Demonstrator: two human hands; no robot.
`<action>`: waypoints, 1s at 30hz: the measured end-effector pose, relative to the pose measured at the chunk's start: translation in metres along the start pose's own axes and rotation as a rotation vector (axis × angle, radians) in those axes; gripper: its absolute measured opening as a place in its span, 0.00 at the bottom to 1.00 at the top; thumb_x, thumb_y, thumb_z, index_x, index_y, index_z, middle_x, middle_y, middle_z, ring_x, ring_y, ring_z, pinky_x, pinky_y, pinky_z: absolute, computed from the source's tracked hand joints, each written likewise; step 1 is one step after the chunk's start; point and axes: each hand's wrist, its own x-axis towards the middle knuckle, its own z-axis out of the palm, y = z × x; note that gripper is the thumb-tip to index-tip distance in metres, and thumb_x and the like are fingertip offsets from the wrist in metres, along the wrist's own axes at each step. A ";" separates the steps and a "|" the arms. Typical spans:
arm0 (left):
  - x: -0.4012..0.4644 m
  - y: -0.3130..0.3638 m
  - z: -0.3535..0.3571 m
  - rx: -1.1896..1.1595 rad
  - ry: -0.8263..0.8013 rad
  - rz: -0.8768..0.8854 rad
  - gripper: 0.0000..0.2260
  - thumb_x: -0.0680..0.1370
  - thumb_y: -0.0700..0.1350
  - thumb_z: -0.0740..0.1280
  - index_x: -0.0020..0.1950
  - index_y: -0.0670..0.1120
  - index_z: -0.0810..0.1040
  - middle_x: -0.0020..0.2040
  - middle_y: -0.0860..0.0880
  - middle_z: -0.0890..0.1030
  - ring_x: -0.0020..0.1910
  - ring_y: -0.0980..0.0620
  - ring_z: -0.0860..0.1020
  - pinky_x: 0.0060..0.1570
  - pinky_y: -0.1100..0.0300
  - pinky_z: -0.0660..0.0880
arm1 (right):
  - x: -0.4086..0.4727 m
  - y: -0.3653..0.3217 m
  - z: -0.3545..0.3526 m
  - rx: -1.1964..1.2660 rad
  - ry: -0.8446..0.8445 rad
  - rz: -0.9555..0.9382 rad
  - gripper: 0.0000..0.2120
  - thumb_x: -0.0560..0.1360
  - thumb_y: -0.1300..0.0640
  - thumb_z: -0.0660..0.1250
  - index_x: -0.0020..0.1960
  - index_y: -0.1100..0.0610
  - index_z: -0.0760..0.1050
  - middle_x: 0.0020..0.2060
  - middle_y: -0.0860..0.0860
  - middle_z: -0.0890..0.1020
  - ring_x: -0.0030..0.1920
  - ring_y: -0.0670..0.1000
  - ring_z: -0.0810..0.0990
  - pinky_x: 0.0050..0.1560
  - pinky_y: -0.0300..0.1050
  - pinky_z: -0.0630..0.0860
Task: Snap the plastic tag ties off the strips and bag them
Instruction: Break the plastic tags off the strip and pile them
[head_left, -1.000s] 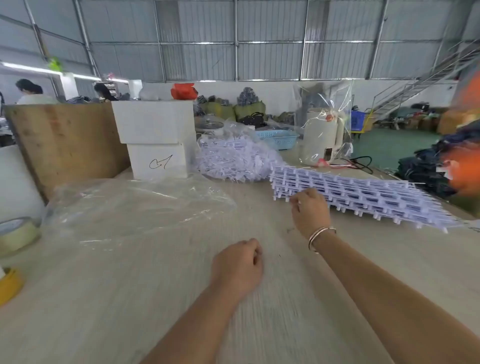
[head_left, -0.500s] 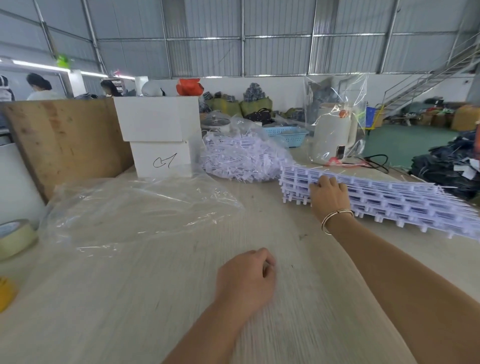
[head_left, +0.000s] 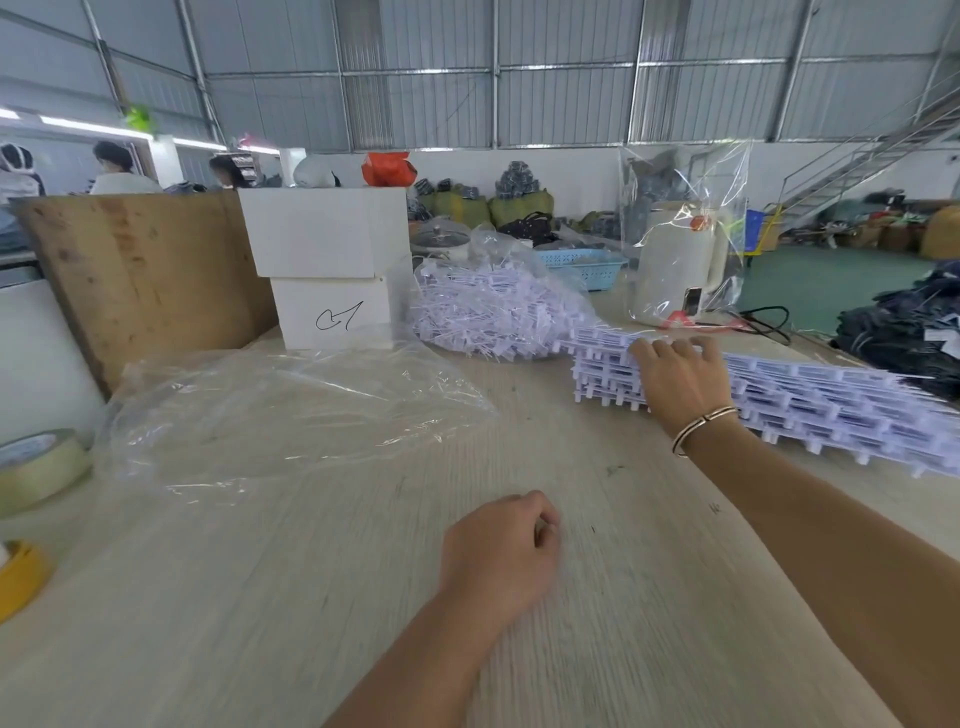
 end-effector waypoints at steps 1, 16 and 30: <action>0.000 0.000 0.000 0.001 0.004 0.002 0.07 0.77 0.52 0.58 0.51 0.58 0.75 0.40 0.60 0.75 0.39 0.61 0.71 0.35 0.66 0.62 | -0.005 -0.001 -0.004 -0.012 0.015 -0.041 0.11 0.71 0.68 0.61 0.51 0.60 0.76 0.39 0.58 0.83 0.42 0.60 0.81 0.53 0.54 0.72; 0.046 0.039 -0.008 -1.512 -0.348 -0.653 0.19 0.80 0.50 0.62 0.63 0.37 0.70 0.58 0.38 0.77 0.54 0.44 0.78 0.51 0.53 0.77 | -0.039 -0.009 -0.026 0.332 -0.140 -0.291 0.15 0.81 0.52 0.56 0.65 0.52 0.72 0.54 0.52 0.78 0.54 0.55 0.76 0.47 0.48 0.73; 0.080 0.069 0.034 -1.734 0.079 -0.789 0.13 0.84 0.43 0.53 0.61 0.37 0.70 0.45 0.43 0.78 0.48 0.46 0.80 0.47 0.51 0.77 | -0.029 0.027 0.002 0.442 -0.399 -0.030 0.16 0.81 0.55 0.52 0.62 0.58 0.74 0.60 0.56 0.77 0.61 0.57 0.73 0.60 0.49 0.69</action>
